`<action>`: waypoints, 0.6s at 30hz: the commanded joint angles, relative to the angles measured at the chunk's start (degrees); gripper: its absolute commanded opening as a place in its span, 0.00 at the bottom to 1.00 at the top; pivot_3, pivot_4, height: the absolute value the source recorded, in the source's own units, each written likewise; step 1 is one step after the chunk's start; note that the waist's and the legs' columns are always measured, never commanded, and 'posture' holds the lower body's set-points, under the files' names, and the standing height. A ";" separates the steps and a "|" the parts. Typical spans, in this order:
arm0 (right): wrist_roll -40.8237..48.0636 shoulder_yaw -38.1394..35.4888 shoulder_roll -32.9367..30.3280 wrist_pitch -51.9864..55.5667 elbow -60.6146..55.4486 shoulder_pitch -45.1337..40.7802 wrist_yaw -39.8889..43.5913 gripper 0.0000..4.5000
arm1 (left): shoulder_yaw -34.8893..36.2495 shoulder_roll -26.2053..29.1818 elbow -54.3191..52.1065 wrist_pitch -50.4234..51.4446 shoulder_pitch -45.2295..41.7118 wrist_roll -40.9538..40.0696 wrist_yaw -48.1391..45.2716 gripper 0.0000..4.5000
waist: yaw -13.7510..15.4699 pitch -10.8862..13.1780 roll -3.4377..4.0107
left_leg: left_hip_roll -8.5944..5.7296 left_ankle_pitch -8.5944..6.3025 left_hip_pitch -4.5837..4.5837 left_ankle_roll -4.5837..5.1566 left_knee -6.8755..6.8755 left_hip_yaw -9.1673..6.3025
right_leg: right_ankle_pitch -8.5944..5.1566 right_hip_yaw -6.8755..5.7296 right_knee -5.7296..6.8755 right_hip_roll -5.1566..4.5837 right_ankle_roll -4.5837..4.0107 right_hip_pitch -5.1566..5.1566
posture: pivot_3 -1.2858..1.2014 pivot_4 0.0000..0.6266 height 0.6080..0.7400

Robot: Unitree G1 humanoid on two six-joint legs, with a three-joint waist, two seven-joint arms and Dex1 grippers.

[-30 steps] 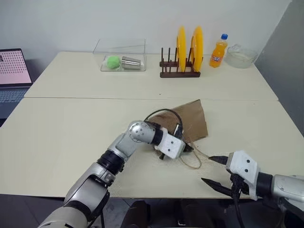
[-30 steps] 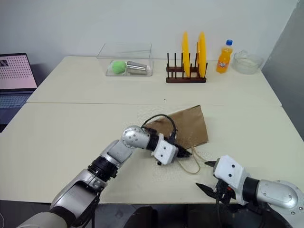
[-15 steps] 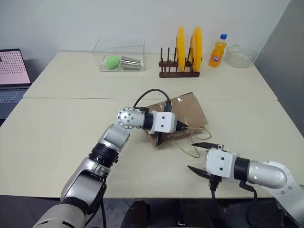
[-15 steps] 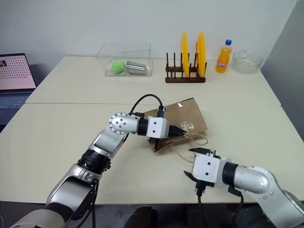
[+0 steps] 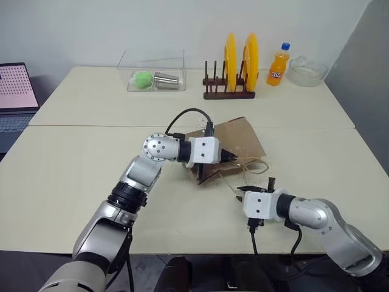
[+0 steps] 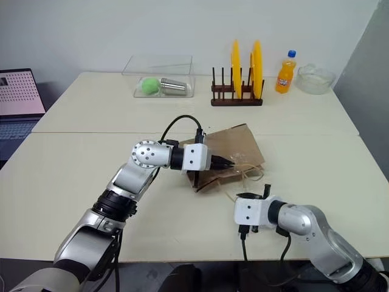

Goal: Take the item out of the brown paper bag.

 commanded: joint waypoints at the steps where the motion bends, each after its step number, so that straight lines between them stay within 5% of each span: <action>1: -2.99 0.11 -0.13 -2.42 -1.40 1.03 0.47 0.01 | 2.54 0.09 -3.15 2.97 -2.37 -1.75 1.63 0.00 | 0.00 0.00 0.00 | 0.00 0.00 0.00 0.00 0.00 0.00 | 0.00 0.00 0.00 0.00 0.00 0.00 | 0.52 0.24 1.00; 18: -7.95 3.62 2.17 -5.40 0.33 1.01 8.82 0.01 | 8.02 1.45 -3.85 15.85 -10.64 -3.18 8.18 0.00 | -0.01 0.00 0.00 | 0.00 0.01 0.00 -0.03 0.01 -0.02 | 0.00 -0.01 0.01 0.00 0.00 0.00 | 0.52 0.24 1.00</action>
